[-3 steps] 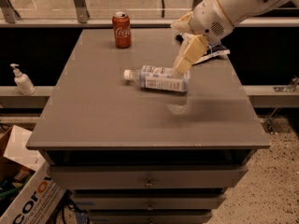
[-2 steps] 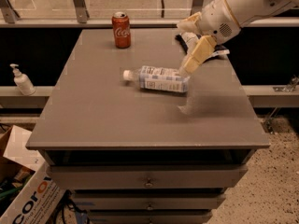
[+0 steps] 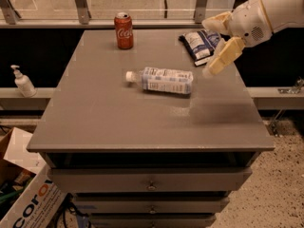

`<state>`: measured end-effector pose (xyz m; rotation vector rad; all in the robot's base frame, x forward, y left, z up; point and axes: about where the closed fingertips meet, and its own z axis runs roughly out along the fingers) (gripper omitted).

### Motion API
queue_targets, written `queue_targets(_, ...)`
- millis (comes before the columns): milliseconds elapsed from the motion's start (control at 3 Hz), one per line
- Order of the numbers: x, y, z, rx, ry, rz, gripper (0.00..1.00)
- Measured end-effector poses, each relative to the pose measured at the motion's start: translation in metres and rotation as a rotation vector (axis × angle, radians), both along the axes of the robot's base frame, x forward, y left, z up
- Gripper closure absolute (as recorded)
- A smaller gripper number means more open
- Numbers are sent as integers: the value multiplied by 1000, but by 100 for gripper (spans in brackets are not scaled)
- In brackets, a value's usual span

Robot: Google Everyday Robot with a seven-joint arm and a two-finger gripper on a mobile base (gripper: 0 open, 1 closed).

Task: Knock blue plastic bottle over

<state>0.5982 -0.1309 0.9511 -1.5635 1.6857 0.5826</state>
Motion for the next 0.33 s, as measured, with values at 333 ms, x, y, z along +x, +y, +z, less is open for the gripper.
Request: queue_targets(333, -1, -3, 0, 2, 0, -6, 0)
